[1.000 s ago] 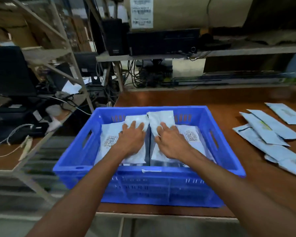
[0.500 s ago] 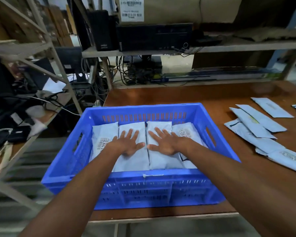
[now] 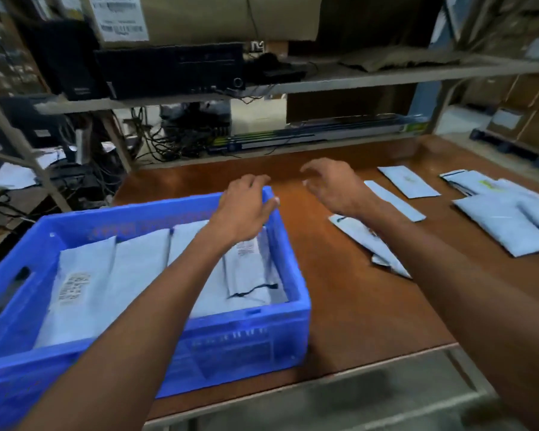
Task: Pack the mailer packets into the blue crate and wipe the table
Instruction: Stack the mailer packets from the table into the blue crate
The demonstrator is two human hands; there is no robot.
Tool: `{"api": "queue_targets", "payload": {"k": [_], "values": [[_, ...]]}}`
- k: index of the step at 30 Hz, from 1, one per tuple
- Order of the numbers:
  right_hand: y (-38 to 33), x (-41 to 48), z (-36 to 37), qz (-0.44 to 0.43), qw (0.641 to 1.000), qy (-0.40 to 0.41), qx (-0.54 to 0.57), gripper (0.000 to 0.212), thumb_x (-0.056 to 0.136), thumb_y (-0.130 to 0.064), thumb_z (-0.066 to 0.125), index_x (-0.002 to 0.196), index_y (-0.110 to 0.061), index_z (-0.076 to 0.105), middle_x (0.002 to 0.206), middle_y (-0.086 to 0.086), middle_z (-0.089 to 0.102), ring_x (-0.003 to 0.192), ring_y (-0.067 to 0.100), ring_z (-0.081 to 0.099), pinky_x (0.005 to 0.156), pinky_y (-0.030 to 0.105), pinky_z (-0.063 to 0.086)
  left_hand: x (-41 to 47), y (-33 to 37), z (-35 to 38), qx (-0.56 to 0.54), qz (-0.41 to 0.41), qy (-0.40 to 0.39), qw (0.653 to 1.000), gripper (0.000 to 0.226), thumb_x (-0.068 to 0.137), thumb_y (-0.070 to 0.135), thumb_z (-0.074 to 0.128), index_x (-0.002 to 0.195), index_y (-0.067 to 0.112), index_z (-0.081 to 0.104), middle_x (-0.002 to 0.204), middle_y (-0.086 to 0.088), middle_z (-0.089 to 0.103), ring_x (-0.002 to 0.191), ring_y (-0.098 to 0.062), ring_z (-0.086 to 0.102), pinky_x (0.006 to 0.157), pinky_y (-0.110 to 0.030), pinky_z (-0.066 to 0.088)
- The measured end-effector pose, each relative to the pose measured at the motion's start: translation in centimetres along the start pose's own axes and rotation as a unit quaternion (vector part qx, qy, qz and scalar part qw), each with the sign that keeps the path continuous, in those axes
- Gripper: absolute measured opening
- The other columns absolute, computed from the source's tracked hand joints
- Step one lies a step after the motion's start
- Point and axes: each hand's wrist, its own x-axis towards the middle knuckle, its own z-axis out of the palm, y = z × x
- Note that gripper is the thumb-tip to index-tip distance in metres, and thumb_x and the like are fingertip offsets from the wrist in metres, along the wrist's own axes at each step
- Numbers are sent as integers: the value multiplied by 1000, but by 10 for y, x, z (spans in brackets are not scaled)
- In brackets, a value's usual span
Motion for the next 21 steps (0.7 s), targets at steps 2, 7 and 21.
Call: {"api": "queue_targets", "payload": {"k": [2, 7, 21], "values": [[59, -30, -19, 64, 998, 4, -2, 33, 93, -26, 58, 125, -16, 62, 128, 8, 63, 113, 28, 60, 97, 40, 49, 20, 64, 31, -12, 36, -31, 999, 57, 95, 47, 53, 142, 17, 44, 142, -14, 47, 128, -36, 45, 107, -48, 37], [194, -125, -26, 155, 985, -49, -54, 30, 93, -24, 60, 122, -19, 65, 128, 9, 64, 113, 30, 60, 93, 34, 46, 50, 177, 137, 2, 58, -170, 984, 59, 93, 50, 51, 142, 18, 43, 142, -15, 48, 130, -39, 45, 107, -48, 38], [299, -212, 55, 88, 979, -151, -108, 51, 101, -49, 11, 151, -49, 4, 162, -13, 16, 149, 20, 17, 118, 44, 21, 30, 205, 271, 12, -60, -227, 972, 52, 97, 66, 13, 147, 55, 18, 161, 20, 16, 151, -14, 8, 118, -57, 6]]}}
